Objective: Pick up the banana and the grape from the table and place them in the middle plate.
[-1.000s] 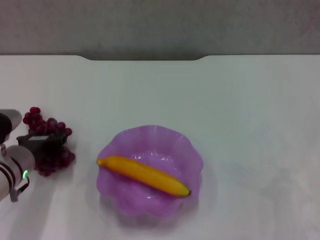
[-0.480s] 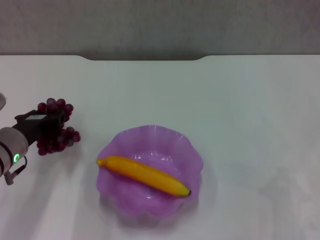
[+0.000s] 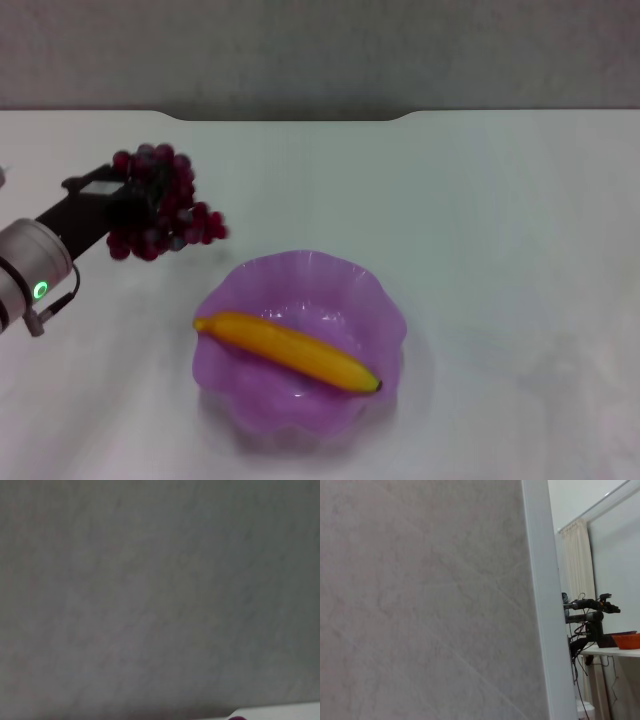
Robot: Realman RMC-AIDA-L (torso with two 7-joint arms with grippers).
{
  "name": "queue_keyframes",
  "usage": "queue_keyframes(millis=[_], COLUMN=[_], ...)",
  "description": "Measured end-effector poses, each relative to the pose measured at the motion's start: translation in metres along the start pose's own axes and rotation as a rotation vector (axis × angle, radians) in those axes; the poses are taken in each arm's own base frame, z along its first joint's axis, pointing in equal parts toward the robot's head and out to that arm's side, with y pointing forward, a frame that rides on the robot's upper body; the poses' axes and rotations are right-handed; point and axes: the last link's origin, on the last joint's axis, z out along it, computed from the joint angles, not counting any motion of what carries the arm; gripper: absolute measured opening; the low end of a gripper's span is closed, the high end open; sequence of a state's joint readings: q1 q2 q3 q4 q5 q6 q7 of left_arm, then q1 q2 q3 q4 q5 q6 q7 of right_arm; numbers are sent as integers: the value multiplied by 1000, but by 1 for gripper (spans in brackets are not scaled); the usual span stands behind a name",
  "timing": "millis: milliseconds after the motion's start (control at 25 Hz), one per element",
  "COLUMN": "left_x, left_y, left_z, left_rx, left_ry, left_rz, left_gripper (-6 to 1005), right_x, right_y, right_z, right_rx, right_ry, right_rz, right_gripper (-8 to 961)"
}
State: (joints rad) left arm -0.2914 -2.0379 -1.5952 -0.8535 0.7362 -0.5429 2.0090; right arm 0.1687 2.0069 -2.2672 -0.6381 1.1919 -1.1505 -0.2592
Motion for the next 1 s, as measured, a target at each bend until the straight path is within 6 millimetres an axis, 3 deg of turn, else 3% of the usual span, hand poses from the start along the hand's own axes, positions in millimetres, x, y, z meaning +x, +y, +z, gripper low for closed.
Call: queue_keyframes(millis=[480,640,1000], left_x=[37,30,-10], left_y=[46,64,96], left_z=[-22,-25,-17], left_rx=[-354,-423,-532], left_ry=[215,197,72], left_rz=[3,20,121], left_gripper=[363,360,351], right_x=[3,4,4], right_y=[-4,-5,-2], right_z=[0,-1,-1], right_rx=[2,-5,-44], right_ry=[12,13,5], right_rz=[-7,12,25], right_gripper=[5,5,5])
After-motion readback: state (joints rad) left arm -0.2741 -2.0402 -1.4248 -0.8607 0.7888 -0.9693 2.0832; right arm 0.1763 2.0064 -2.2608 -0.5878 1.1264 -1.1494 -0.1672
